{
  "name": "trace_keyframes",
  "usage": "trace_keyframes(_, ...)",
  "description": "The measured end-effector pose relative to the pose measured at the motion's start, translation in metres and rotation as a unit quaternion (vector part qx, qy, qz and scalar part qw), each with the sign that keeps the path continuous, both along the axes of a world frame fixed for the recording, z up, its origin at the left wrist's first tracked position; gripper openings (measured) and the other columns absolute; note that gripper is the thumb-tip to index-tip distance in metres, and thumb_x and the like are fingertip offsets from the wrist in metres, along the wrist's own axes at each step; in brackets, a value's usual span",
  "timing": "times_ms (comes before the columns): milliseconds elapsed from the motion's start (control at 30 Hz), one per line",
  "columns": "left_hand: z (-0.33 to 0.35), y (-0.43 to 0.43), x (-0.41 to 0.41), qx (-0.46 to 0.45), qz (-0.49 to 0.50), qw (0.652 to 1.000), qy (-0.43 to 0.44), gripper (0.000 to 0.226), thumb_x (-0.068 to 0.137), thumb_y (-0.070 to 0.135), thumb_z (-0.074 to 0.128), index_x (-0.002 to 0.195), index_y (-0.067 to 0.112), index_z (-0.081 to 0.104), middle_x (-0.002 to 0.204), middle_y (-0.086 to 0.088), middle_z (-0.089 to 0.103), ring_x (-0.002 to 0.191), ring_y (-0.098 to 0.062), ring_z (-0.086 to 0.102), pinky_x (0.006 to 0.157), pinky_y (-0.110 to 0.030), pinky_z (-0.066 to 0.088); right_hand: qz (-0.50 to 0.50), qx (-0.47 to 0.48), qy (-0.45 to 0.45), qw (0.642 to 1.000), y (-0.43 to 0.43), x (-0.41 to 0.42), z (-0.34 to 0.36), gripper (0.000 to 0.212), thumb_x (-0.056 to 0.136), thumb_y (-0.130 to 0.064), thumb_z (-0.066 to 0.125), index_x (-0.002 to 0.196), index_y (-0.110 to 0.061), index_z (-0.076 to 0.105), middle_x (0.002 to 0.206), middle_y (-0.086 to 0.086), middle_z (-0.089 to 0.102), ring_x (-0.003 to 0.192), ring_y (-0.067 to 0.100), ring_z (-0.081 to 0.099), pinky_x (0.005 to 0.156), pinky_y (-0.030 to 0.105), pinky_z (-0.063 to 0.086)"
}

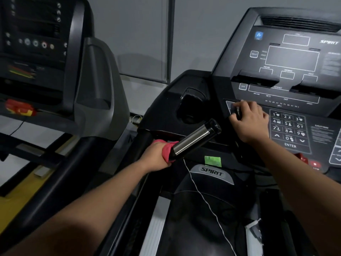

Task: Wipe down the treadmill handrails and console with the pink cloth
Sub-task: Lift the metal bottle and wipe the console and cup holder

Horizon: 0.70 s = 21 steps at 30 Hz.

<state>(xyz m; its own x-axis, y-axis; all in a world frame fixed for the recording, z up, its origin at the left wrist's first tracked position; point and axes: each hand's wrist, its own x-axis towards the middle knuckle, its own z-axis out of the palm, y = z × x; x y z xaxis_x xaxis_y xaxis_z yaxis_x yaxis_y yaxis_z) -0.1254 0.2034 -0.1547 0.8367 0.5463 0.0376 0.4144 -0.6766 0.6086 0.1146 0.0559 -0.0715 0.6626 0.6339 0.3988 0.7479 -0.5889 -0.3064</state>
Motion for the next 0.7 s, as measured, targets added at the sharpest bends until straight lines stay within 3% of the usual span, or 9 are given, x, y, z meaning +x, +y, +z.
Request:
trace_keyframes(67,-0.006,-0.016,0.000,-0.046,0.062,0.994,-0.073,0.071,0.065,0.013,0.083,0.130,0.023,0.058,0.110,-0.002,0.063,0.110,-0.019,0.057,0.095,-0.029,0.047,0.002,-0.004,0.001,1.000,0.000,0.001,0.000,0.047,0.079,-0.043,0.033,0.119,-0.026,0.052,0.127,0.005,0.046,0.127,0.022,0.034,0.108,0.041,0.018)
trace_keyframes(133,-0.010,-0.031,0.002,-0.103,0.133,0.978,-0.127,0.067,0.059,0.036,0.087,0.121,0.029,0.062,0.104,0.006,0.063,0.101,-0.016,0.063,0.087,-0.038,0.054,0.003,-0.009,0.005,1.000,0.000,0.002,0.000,0.047,0.079,-0.043,0.033,0.118,-0.026,0.052,0.127,0.006,0.045,0.127,0.023,0.034,0.108,0.042,0.018)
trace_keyframes(200,-0.008,-0.042,0.005,-0.080,0.182,0.970,-0.140,0.067,0.054,0.057,0.083,0.109,0.024,0.064,0.100,0.006,0.063,0.098,-0.016,0.063,0.086,-0.037,0.055,0.003,-0.007,0.007,1.000,0.000,0.002,0.001,0.046,0.079,-0.043,0.033,0.118,-0.026,0.052,0.127,0.006,0.045,0.127,0.023,0.034,0.107,0.042,0.019)
trace_keyframes(267,-0.005,-0.051,0.007,-0.019,0.197,0.971,-0.133,0.072,0.058,0.054,0.083,0.112,0.012,0.060,0.106,0.000,0.064,0.107,-0.018,0.058,0.096,-0.030,0.046,0.002,-0.006,0.006,1.000,0.000,0.001,0.001,0.046,0.079,-0.043,0.033,0.117,-0.026,0.052,0.127,0.006,0.046,0.127,0.023,0.034,0.107,0.042,0.019)
trace_keyframes(400,0.008,-0.060,0.009,0.049,0.146,0.976,-0.151,0.090,0.059,0.053,0.081,0.127,0.004,0.049,0.119,-0.007,0.061,0.114,-0.022,0.057,0.100,-0.023,0.037,0.006,-0.006,0.008,1.000,-0.001,0.001,0.001,0.045,0.080,-0.042,0.033,0.117,-0.025,0.052,0.129,0.006,0.045,0.127,0.023,0.034,0.107,0.042,0.019)
trace_keyframes(533,0.031,-0.072,0.027,0.160,0.070,0.969,-0.175,0.106,0.059,0.063,0.073,0.134,-0.005,0.042,0.131,-0.016,0.055,0.123,-0.029,0.053,0.106,-0.028,0.029,0.004,-0.007,0.002,1.000,-0.001,0.001,0.001,0.037,0.085,-0.039,0.038,0.117,-0.024,0.052,0.128,0.007,0.046,0.127,0.023,0.034,0.107,0.042,0.019)
trace_keyframes(633,0.057,-0.079,0.050,0.175,0.054,0.970,-0.162,0.105,0.066,0.068,0.065,0.139,-0.003,0.037,0.136,-0.015,0.050,0.126,-0.027,0.049,0.108,-0.031,0.033,0.002,-0.009,0.001,1.000,-0.001,0.001,0.002,0.045,0.081,-0.042,0.034,0.118,-0.024,0.052,0.127,0.007,0.046,0.127,0.023,0.035,0.107,0.042,0.019)
trace_keyframes(700,0.071,-0.082,0.065,0.149,0.063,0.975,-0.151,0.093,0.071,0.067,0.065,0.135,0.003,0.040,0.129,-0.011,0.055,0.119,-0.025,0.054,0.100,-0.030,0.040,0.000,-0.006,-0.002,1.000,-0.001,0.002,0.001,0.048,0.079,-0.043,0.033,0.118,-0.024,0.052,0.127,0.006,0.047,0.127,0.023,0.036,0.106,0.041,0.020)
